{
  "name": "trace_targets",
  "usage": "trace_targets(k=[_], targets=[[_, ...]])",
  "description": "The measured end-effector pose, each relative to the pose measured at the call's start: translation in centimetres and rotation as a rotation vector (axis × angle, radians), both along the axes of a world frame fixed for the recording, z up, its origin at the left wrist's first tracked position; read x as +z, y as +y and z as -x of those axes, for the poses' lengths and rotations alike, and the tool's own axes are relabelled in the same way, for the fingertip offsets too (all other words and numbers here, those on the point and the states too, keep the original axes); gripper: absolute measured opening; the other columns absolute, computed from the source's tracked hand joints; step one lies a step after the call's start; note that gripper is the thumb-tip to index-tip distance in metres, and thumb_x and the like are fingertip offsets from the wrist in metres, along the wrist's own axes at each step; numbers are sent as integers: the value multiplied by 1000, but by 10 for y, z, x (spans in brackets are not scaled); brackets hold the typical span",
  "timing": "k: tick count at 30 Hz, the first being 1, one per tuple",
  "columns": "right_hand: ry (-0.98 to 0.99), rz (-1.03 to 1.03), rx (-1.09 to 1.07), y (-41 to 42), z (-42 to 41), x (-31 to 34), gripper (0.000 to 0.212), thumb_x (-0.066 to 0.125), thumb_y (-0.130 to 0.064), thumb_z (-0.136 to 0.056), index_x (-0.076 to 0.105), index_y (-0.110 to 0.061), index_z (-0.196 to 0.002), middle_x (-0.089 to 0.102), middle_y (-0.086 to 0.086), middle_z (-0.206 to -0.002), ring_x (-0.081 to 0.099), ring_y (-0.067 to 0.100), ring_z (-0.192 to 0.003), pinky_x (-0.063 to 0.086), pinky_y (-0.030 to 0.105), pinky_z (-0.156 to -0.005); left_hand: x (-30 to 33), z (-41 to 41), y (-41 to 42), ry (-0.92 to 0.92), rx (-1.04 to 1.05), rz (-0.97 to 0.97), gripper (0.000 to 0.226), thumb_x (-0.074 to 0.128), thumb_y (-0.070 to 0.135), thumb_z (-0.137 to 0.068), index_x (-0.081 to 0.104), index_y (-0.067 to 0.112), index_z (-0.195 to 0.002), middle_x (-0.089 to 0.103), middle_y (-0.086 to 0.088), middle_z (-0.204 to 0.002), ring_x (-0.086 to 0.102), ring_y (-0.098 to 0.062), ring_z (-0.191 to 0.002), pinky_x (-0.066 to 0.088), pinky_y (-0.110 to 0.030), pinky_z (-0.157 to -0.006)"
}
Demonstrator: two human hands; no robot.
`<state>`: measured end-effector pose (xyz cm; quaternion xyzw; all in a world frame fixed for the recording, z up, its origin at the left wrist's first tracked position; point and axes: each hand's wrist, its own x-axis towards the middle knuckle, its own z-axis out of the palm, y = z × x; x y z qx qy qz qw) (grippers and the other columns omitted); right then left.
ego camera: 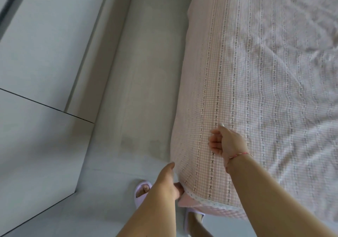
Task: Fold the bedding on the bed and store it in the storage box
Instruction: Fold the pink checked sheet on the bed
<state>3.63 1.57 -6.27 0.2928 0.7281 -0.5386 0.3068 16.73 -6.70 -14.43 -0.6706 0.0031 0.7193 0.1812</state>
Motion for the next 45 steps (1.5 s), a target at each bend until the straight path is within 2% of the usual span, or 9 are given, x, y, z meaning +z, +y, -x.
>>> trace_targets(k=[7,10,19,23,26,31,35,40,45], targets=[[9,-10,43,-5,4,1,26,47,-26,-97,60,-9,-82,58,6,-62,53,17,-53,43,27,-53,-11,7,-13,77,-2,19,36,63,19,-93,55,-5,-119,67,-24,-101,64,-38,-92,51,-52,-78],[14,-15,55,-9,5,2,29,47,-29,-97,61,-10,-81,60,5,-62,55,18,-55,45,28,-55,-7,16,-21,141,34,40,33,62,22,-93,58,-3,-114,69,-24,-99,65,-37,-91,51,-50,-72],[4,-9,76,-22,-2,5,32,46,-30,-99,60,-9,-80,59,6,-61,54,18,-55,46,28,-56,-2,45,-75,325,387,294,20,50,11,-97,62,0,-108,68,-20,-99,62,-35,-94,46,-52,-82],[-4,0,89,-26,-4,7,32,47,-30,-98,62,-8,-82,61,6,-61,55,19,-56,48,29,-59,10,59,-106,366,375,323,32,60,27,-91,66,5,-114,68,-22,-113,62,-39,-108,46,-59,-94],[-7,8,96,-30,-4,13,32,46,-31,-98,62,-8,-83,60,6,-61,55,18,-56,47,29,-59,20,72,-125,395,405,426,28,59,15,-91,64,2,-115,67,-23,-113,63,-39,-106,49,-58,-87],[-2,20,97,-39,1,26,32,45,-30,-99,62,-7,-86,60,7,-64,55,18,-57,45,27,-56,46,87,-159,465,479,552,22,48,6,-97,60,-2,-114,64,-19,-116,58,-34,-116,39,-53,-105],[-23,-7,134,-48,4,34,33,45,-34,-98,63,-7,-88,62,7,-65,55,18,-57,44,27,-56,69,87,-184,411,462,535,29,60,15,-91,62,4,-118,68,-19,-115,62,-39,-109,44,-60,-99],[-130,-75,345,-69,0,53,39,39,-39,-99,58,-5,-105,63,10,-84,58,18,-60,45,27,-60,94,72,-209,334,395,624,30,51,28,-98,62,9,-118,67,-13,-116,62,-34,-109,45,-58,-98],[-195,-96,469,-97,-14,75,47,37,-45,-99,53,-8,-122,64,9,-97,58,18,-69,44,31,-72,123,46,-224,335,367,771,16,50,12,-98,63,5,-100,69,-14,-107,66,-26,-93,50,-49,-92]])
